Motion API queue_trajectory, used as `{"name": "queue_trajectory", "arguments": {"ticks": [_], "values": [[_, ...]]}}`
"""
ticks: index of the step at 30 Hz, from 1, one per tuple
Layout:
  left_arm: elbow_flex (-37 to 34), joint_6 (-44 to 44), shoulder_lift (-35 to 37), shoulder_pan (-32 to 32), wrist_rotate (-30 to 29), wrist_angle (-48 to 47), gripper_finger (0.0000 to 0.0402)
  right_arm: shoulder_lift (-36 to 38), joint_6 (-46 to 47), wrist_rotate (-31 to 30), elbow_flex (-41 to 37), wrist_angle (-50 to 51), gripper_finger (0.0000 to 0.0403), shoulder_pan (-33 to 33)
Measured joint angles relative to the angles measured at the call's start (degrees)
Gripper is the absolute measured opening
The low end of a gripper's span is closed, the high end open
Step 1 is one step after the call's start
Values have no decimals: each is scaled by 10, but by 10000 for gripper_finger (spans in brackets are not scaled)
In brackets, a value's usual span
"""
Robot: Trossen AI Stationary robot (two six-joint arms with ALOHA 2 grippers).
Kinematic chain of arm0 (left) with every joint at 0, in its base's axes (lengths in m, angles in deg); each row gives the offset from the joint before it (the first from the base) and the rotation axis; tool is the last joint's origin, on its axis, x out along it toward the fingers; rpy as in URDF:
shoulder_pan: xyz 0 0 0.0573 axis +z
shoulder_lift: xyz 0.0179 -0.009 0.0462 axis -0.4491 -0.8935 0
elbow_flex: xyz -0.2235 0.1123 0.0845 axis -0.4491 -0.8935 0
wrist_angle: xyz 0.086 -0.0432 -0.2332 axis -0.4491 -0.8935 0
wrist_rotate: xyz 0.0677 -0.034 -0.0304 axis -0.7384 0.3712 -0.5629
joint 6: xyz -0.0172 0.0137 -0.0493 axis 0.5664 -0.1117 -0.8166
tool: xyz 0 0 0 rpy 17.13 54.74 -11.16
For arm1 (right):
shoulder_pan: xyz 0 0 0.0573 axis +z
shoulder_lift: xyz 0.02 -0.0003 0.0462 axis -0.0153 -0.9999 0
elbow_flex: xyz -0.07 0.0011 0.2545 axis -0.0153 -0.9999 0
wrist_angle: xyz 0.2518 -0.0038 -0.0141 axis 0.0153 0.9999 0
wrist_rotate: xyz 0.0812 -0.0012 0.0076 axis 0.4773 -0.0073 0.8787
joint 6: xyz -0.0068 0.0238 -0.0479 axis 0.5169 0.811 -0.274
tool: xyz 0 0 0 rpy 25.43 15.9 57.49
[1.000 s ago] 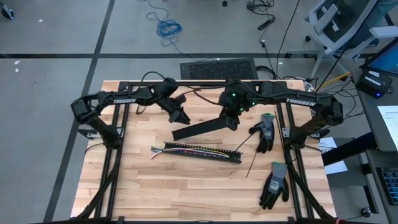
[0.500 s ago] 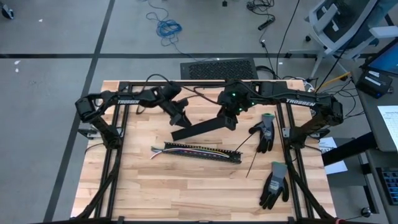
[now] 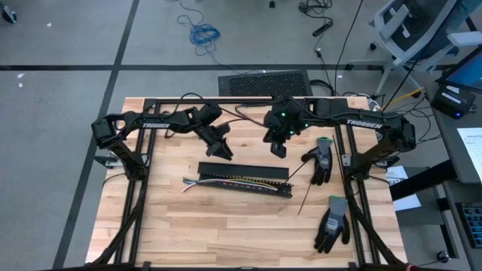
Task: Ziptie cables
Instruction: Close the black cable duct cover
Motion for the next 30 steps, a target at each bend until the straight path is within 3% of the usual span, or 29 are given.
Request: {"name": "queue_trajectory", "arguments": {"ticks": [5,9,13,18,24,27,30], "values": [[0,38,0,3,-18,-20,198,-23,-34,-33,-23,64,0,2],[0,104,7,3,-134,-75,198,-45,-9,-40,-92,30,0,15],[0,118,26,4,-232,-89,198,-66,18,-42,-172,-89,12,28],[41,150,66,-5,-284,-133,198,-106,-6,-43,-232,-202,78,50],[84,306,104,-44,-439,-251,198,-176,39,-80,-243,-221,193,60],[84,312,114,-53,-460,-258,198,-201,44,-84,-229,-226,231,60],[85,312,115,-60,-462,-258,198,-225,55,-82,-218,-222,240,60]]}}
